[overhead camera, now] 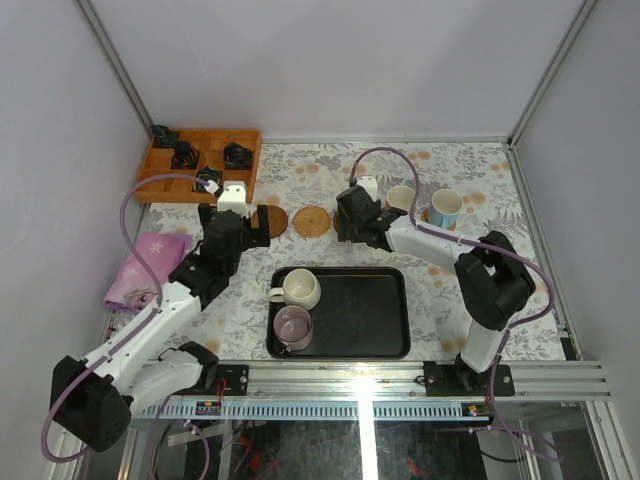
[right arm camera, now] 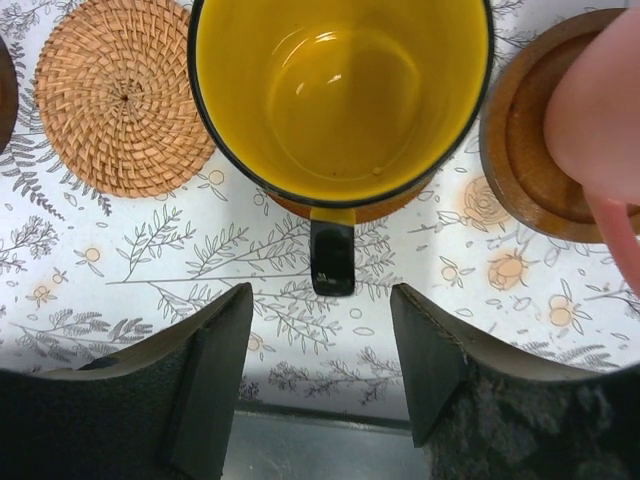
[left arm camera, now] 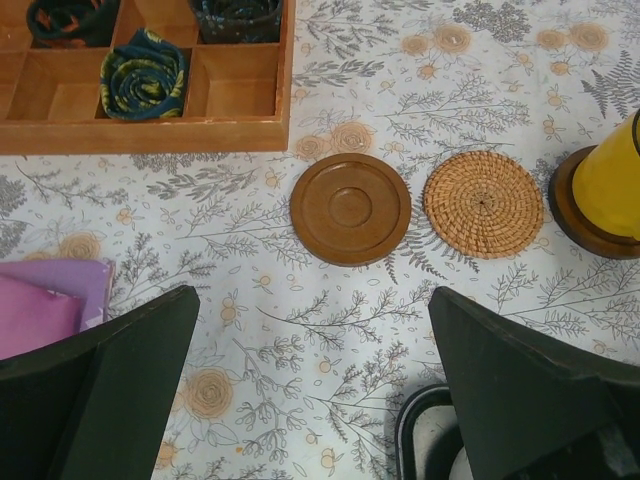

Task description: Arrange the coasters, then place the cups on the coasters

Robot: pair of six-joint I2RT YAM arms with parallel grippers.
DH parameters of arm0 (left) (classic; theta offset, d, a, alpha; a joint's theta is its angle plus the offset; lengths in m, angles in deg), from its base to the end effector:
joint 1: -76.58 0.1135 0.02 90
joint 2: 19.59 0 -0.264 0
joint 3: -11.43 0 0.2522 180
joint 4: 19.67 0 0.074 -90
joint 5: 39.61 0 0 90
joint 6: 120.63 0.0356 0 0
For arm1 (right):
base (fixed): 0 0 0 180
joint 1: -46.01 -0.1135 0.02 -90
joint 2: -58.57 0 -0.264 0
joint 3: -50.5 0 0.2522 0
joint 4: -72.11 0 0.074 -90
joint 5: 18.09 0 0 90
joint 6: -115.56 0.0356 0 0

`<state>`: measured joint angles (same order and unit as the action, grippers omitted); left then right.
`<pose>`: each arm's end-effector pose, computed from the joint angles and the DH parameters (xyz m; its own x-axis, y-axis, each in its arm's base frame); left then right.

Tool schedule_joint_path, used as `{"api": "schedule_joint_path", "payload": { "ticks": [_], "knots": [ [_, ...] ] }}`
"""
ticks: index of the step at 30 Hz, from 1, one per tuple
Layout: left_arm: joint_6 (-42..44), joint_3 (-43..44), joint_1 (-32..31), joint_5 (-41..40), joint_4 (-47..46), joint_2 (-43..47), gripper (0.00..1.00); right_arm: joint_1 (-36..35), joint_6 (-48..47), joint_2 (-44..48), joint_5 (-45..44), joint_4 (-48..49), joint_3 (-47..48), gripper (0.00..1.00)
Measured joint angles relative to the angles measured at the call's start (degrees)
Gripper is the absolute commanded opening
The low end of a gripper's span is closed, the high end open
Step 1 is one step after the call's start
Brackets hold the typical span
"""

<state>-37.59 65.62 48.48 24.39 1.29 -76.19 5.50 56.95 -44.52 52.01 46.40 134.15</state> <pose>0.2049 -0.0917 0.2812 -0.3556 0.0664 -0.9323 0.0255 0.9978 0.0614 0.3070 0.2463 0.2105 -0.6832 0.0605 -0.7277 -0.0848 0.9832 0.1613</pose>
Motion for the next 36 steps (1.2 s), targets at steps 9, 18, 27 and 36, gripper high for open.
{"api": "schedule_joint_path", "payload": {
  "ticks": [9, 18, 27, 36],
  "knots": [
    [7.0, 0.1, 0.0, 3.9, 1.4, 1.9, 0.85, 0.0, 0.8, 8.1, -0.1, -4.9, -2.0, 0.69],
    [11.8, 8.3, 0.0, 16.9, 15.0, -7.8, 0.87, -0.1, 1.0, 17.4, -2.1, -12.3, -5.7, 0.72],
    [13.2, 12.8, 0.0, 27.1, 27.9, -11.2, 0.84, -0.2, 0.6, 21.6, -4.7, -14.7, -5.9, 0.75],
    [7.8, 18.3, -0.5, 32.5, 39.7, -12.8, 0.77, -0.2, 0.6, 23.5, -4.7, -15.8, -7.2, 0.75]
  ]
}}
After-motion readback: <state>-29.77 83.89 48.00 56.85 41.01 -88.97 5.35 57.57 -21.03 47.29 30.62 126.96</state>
